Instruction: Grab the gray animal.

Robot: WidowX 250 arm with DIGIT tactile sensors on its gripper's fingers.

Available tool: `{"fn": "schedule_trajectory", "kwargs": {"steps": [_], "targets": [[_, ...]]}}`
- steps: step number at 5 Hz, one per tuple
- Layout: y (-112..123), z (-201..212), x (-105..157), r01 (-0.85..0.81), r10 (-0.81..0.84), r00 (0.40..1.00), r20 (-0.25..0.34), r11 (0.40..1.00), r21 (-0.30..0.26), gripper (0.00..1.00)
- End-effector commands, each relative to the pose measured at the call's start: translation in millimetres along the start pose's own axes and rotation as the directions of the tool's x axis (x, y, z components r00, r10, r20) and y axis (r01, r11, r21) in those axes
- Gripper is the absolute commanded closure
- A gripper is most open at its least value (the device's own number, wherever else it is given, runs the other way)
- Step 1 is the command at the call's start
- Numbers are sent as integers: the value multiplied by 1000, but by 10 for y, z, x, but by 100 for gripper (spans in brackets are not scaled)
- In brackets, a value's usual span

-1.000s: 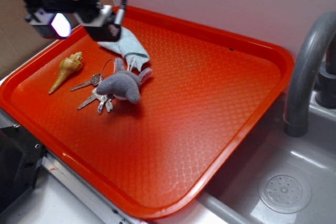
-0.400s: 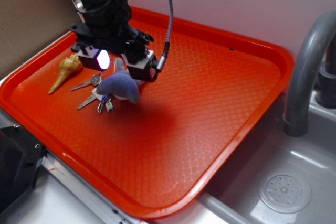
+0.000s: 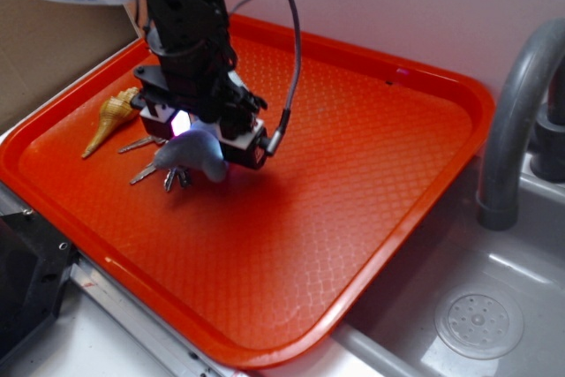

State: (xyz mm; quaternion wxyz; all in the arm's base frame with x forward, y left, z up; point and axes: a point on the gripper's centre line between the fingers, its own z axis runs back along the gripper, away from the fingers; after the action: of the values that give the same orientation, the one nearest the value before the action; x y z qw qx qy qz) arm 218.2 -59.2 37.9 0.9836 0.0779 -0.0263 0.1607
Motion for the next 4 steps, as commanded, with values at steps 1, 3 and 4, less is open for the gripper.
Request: {"fn": "schedule_trajectory", "kwargs": {"steps": [1,3,4], "targets": [[-25,-19,32,15,-15,1000,-1,1000,-16,100],[43,103,119,22,-23,999,43,1000,7,100],[78,489,196,72,-68,992,109,997,-31,100]]}}
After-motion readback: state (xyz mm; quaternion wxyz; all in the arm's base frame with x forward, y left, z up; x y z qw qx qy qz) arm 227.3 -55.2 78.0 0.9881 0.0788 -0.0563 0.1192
